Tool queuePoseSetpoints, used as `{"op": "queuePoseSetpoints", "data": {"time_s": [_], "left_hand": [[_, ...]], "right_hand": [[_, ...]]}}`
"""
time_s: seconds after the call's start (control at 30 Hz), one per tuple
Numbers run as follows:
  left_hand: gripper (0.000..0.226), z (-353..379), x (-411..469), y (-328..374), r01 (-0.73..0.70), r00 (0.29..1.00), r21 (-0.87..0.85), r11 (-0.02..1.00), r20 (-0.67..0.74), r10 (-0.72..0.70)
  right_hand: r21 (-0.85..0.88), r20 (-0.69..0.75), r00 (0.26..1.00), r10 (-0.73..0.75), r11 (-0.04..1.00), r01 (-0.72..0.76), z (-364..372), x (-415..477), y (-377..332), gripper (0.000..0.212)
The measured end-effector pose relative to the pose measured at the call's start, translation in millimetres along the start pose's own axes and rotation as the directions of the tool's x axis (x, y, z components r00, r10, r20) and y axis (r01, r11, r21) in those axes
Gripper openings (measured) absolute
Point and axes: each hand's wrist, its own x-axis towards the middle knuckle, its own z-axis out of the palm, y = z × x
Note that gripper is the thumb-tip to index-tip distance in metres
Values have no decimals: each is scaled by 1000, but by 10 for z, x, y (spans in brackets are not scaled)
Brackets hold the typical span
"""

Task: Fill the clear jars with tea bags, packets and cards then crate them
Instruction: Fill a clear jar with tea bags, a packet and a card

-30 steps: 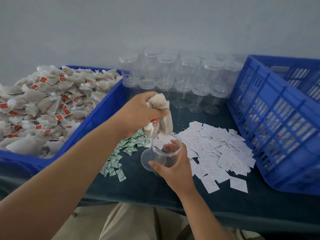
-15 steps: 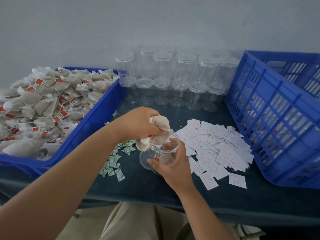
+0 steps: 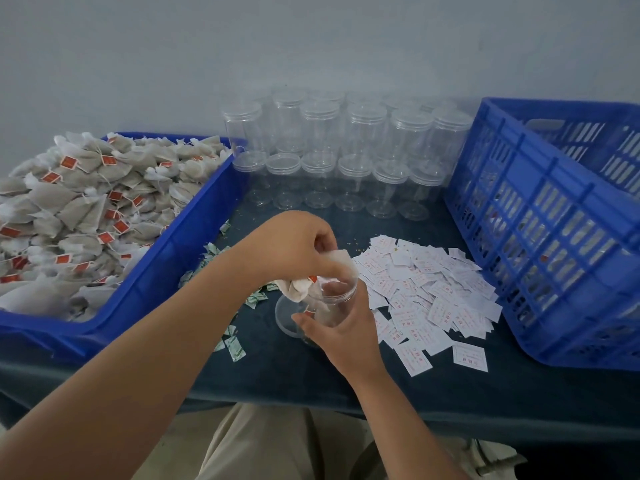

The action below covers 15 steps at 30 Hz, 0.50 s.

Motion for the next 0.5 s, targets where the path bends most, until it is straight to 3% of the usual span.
{"op": "queuePoseSetpoints", "data": {"time_s": [0.17, 0.37, 0.43, 0.5], "left_hand": [[43, -5, 52, -1, 15, 1000, -25, 1000, -5, -15], [57, 181, 91, 231, 17, 964, -22, 1000, -265, -22], [60, 253, 87, 284, 26, 962, -54, 998, -270, -40], [57, 225, 85, 280, 35, 974, -190, 981, -215, -76]], "right_hand": [[-29, -6, 1000, 6, 1000, -6, -9, -6, -10, 84], [-34, 43, 999, 15, 999, -14, -1, -24, 22, 91], [-32, 50, 999, 19, 999, -18, -1, -29, 30, 96], [-19, 49, 999, 22, 1000, -21, -4, -25, 22, 98]]}}
